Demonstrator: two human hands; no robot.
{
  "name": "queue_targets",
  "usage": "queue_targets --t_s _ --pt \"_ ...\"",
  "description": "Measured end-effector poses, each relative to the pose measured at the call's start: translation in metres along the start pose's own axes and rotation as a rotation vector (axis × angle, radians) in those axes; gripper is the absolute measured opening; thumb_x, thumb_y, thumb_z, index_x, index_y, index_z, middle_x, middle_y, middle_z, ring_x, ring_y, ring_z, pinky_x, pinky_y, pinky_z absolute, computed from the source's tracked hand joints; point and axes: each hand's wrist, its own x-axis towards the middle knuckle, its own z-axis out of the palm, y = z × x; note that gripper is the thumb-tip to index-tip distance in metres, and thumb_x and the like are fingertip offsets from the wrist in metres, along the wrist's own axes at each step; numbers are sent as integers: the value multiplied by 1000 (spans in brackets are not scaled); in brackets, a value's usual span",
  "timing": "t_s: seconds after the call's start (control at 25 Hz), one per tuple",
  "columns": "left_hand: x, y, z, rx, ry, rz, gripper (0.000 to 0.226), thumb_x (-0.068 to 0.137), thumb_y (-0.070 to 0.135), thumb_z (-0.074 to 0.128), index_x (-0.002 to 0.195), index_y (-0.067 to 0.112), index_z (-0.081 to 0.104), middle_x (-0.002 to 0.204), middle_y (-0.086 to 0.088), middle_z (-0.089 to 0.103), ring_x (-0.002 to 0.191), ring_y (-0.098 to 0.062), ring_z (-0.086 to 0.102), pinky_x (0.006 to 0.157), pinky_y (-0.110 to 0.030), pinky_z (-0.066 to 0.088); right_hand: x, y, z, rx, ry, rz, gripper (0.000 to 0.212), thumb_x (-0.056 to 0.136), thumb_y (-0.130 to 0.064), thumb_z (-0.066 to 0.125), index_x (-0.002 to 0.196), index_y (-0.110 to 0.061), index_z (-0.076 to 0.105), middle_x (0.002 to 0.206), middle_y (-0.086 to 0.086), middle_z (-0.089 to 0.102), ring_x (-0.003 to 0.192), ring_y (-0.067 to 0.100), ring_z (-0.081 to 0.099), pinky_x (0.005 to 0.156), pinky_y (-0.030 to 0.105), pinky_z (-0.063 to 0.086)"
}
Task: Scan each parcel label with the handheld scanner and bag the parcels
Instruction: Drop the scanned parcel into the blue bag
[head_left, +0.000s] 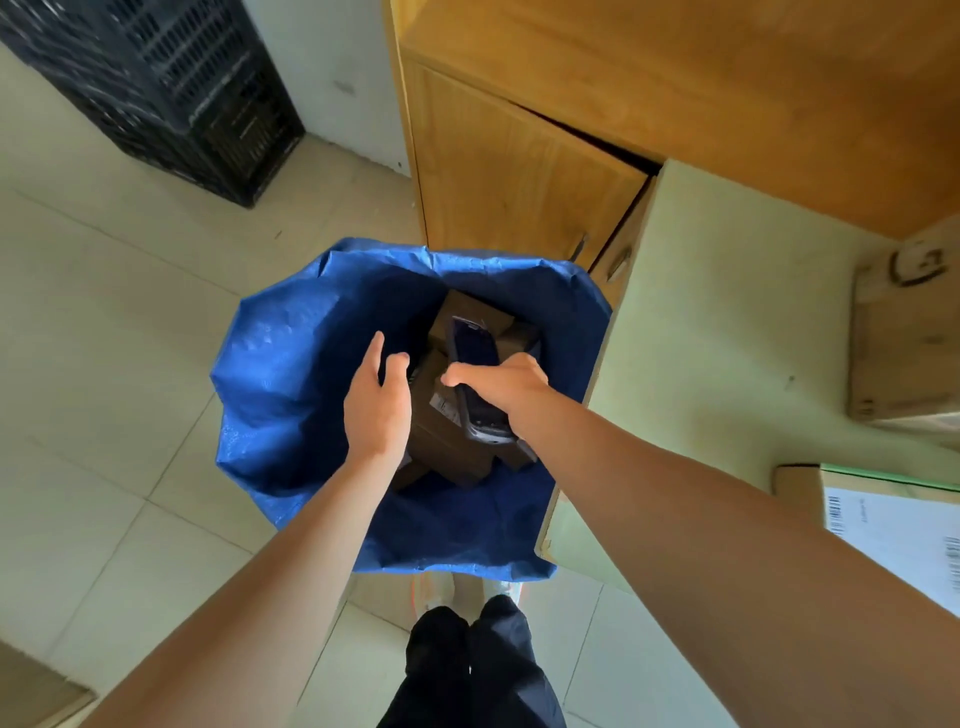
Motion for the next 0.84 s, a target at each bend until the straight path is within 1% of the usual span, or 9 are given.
queue_targets --t_s 0.08,0.2,0.24,0.36,0.48,0.6,0.64,0.72,0.84 --pt "-21 30 -1 -38 -20 85 54 96 45 40 149 40 38 151 14 45 141 -10 37 112 -34 28 -30 -16 -19 -12 56 -85 84 74 -50 84 137 -5 51 104 3 57 91 22 58 76 34 50" --pt "-67 71 10 -87 -87 199 49 101 39 36 150 34 39 153 12 41 142 -10 36 106 -28 26 -72 -28 -50 -42 154 -190 82 73 -50 83 136 -5 56 120 6 64 102 24 64 76 31 52" --pt "-83 79 18 -102 -124 208 48 102 38 34 150 35 39 153 12 41 142 -11 36 107 -29 27 -84 -27 -61 -68 180 -212 79 74 -49 83 134 -5 57 121 6 65 100 24 65 74 30 53" --pt "-125 99 42 -108 -234 245 49 100 43 28 148 39 40 150 10 45 140 -14 39 114 -40 31 -119 -9 -104 -148 269 -252 67 73 -50 83 122 -11 63 108 5 68 88 20 66 63 24 53" --pt "-160 118 61 -66 -301 294 47 104 39 29 150 35 38 152 7 44 141 -16 38 110 -37 29 -152 19 -149 -209 355 -235 61 70 -48 85 114 -11 64 97 6 68 81 22 66 61 26 51" --pt "-195 126 75 -7 -376 312 47 104 36 31 150 32 38 153 7 42 141 -19 37 112 -38 28 -182 52 -191 -295 421 -221 57 67 -49 86 105 -12 67 90 3 67 75 20 65 58 24 50" --pt "-203 125 82 18 -399 323 46 102 38 33 147 34 41 150 9 45 139 -18 41 113 -39 30 -191 64 -206 -330 433 -225 56 65 -48 86 104 -13 67 90 2 67 75 20 66 57 24 51" --pt "-218 121 97 90 -458 337 40 100 40 37 136 33 52 138 14 53 128 -13 49 111 -42 37 -208 92 -234 -417 458 -232 64 63 -47 87 110 -12 62 94 2 67 81 21 67 60 26 55" --pt "-236 112 118 238 -584 278 23 98 33 46 107 33 68 115 12 68 108 -11 63 100 -40 48 -228 140 -270 -546 510 -250 71 62 -45 88 116 -15 52 97 2 63 84 21 66 65 31 59"
